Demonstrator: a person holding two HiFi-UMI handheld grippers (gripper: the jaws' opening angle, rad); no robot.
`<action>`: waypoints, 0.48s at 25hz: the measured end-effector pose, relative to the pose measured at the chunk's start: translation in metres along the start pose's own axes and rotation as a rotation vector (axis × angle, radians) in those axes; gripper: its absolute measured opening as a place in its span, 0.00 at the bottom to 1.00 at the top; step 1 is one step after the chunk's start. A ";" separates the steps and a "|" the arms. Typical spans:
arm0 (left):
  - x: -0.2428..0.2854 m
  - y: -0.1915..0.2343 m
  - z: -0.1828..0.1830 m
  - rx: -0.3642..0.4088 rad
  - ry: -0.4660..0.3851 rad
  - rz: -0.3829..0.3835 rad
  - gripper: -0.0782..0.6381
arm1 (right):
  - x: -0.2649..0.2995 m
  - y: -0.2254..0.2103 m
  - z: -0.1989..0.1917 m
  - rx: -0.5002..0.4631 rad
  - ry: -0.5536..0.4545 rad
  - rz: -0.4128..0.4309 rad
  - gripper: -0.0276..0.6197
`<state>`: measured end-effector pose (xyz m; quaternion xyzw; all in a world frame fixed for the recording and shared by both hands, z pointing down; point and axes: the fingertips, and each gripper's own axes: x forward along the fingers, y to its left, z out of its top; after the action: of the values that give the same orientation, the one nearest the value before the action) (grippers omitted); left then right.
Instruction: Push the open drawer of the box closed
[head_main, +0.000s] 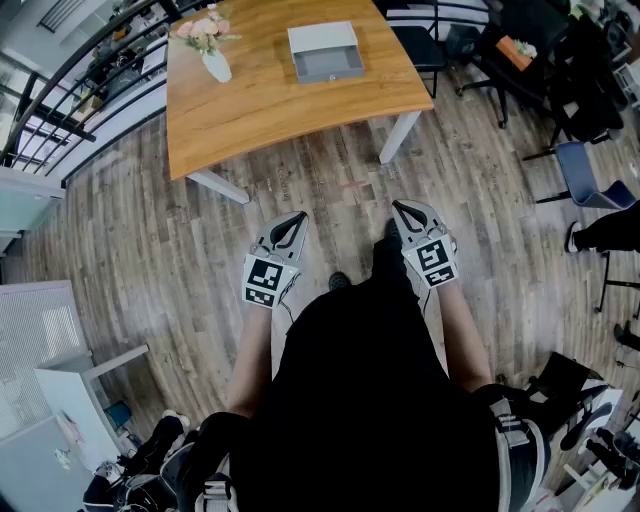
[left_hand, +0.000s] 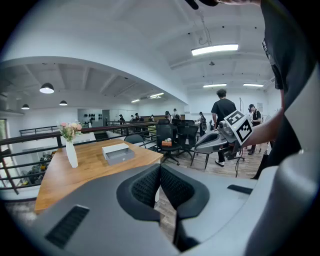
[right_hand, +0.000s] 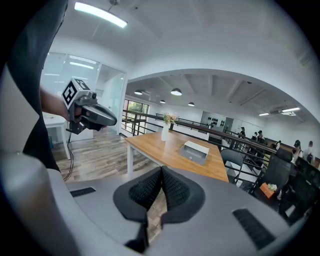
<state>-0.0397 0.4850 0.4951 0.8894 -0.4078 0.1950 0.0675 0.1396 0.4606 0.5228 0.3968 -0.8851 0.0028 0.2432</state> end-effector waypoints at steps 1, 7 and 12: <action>0.001 0.000 0.002 -0.004 -0.011 -0.001 0.14 | 0.001 0.000 0.001 -0.002 0.001 0.001 0.07; 0.005 -0.001 0.006 0.000 -0.021 -0.016 0.14 | 0.005 0.002 0.004 -0.005 0.005 0.005 0.07; 0.012 0.008 0.009 -0.003 -0.022 -0.011 0.14 | 0.011 -0.003 0.005 -0.003 0.011 0.008 0.07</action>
<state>-0.0358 0.4693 0.4909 0.8937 -0.4038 0.1843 0.0656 0.1335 0.4495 0.5227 0.3930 -0.8853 0.0048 0.2486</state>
